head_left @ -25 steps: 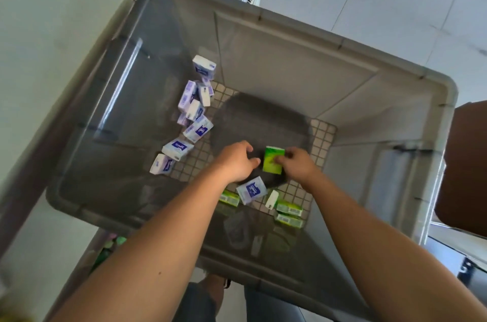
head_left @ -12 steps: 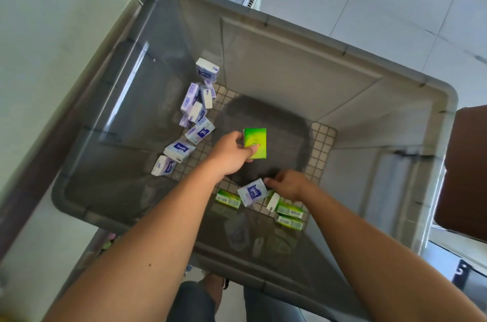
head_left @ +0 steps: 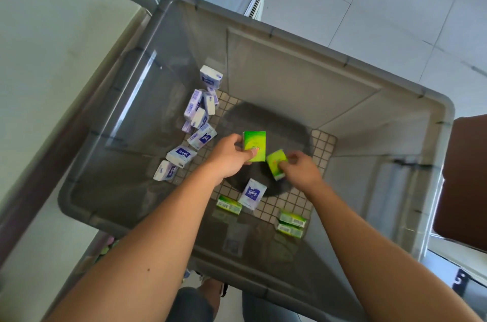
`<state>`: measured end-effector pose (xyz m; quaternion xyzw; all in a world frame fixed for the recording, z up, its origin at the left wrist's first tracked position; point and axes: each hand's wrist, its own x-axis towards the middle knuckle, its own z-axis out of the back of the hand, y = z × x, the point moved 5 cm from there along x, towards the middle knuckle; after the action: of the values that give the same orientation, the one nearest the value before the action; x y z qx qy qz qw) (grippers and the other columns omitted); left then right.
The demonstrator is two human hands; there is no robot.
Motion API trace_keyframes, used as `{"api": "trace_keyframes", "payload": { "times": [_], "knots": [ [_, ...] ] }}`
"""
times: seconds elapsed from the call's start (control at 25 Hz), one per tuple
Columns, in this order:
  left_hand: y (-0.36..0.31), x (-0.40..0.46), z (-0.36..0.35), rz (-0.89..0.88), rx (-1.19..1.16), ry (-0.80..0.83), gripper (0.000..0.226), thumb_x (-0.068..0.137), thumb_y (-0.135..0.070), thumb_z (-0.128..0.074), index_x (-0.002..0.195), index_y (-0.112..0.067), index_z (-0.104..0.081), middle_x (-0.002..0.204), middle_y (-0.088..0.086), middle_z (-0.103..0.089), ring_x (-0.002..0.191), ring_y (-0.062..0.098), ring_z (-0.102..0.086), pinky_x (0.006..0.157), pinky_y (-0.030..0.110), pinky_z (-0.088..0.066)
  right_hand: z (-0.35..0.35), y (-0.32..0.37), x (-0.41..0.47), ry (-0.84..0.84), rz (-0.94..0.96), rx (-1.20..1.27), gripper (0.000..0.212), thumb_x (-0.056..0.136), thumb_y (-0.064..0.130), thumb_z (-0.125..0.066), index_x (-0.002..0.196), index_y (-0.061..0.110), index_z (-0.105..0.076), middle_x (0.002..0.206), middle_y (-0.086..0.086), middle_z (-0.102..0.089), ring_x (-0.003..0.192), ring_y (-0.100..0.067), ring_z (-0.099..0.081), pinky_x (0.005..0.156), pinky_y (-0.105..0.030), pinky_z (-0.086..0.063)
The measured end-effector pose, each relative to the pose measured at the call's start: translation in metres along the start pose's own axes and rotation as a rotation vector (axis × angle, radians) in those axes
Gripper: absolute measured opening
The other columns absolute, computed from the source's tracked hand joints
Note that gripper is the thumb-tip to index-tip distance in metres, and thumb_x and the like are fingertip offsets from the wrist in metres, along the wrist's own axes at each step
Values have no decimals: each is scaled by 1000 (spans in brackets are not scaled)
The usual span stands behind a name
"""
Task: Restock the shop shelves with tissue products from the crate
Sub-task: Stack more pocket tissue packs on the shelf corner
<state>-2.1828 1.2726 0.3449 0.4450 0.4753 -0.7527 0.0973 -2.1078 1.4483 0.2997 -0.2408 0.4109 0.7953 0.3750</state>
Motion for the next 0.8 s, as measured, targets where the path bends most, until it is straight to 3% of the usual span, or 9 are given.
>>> {"api": "trace_keyframes", "payload": {
  "times": [0.08, 0.2, 0.4, 0.56, 0.64, 0.72, 0.8],
  "knots": [
    [-4, -3, 4, -9, -22, -14, 31, 93, -16, -63, 121, -12, -52, 107, 0, -64, 77, 6, -65, 55, 13, -47, 17, 25, -9, -58, 78, 455, 26, 89, 7, -62, 115, 8, -58, 95, -3, -68, 78, -6, -65, 65, -15, -49],
    [-8, -6, 7, -15, -88, -23, 33, 93, -14, -62, 124, -9, -52, 110, 2, -63, 86, 14, -67, 51, 7, -47, 23, 48, -21, -1, 184, 649, 22, 91, 5, -60, 112, 13, -58, 89, 3, -69, 68, 6, -63, 55, -8, -43],
    [-15, -13, 0, -14, -186, 92, 32, 94, -37, -58, 122, -21, -59, 110, -4, -71, 96, 7, -68, 80, 26, -48, 16, 56, -26, -27, 254, 484, 17, 87, 17, -68, 103, 18, -62, 96, 2, -70, 82, -4, -63, 67, -19, -45],
    [-18, -14, 0, -49, -166, 62, 34, 90, -37, -63, 121, -22, -59, 110, -6, -70, 95, 5, -67, 87, 28, -49, 15, 60, -32, 31, 296, 498, 9, 90, 20, -65, 99, 18, -67, 87, 7, -68, 75, 1, -61, 65, -11, -46],
    [-17, -13, 1, -51, -167, 46, 32, 91, -37, -62, 119, -22, -60, 110, -4, -71, 97, 8, -69, 83, 27, -49, 16, 46, -28, 32, 227, 515, 13, 95, 16, -55, 100, 19, -67, 85, 4, -69, 70, -2, -62, 61, -17, -46],
    [-16, -13, -1, -49, -172, 54, 28, 92, -36, -61, 117, -23, -60, 111, -6, -71, 97, 8, -69, 79, 27, -47, 15, 16, -18, 4, 162, 255, 17, 96, 15, -53, 104, 17, -67, 92, -6, -70, 75, -14, -64, 69, -28, -49],
    [-14, -14, -4, -42, -164, 87, 23, 93, -34, -60, 114, -25, -59, 110, -8, -70, 98, 8, -68, 80, 27, -47, -1, -22, -13, 136, 125, -233, 23, 93, 20, -58, 113, 14, -66, 109, -10, -69, 95, -23, -65, 83, -31, -49]
  ]
}}
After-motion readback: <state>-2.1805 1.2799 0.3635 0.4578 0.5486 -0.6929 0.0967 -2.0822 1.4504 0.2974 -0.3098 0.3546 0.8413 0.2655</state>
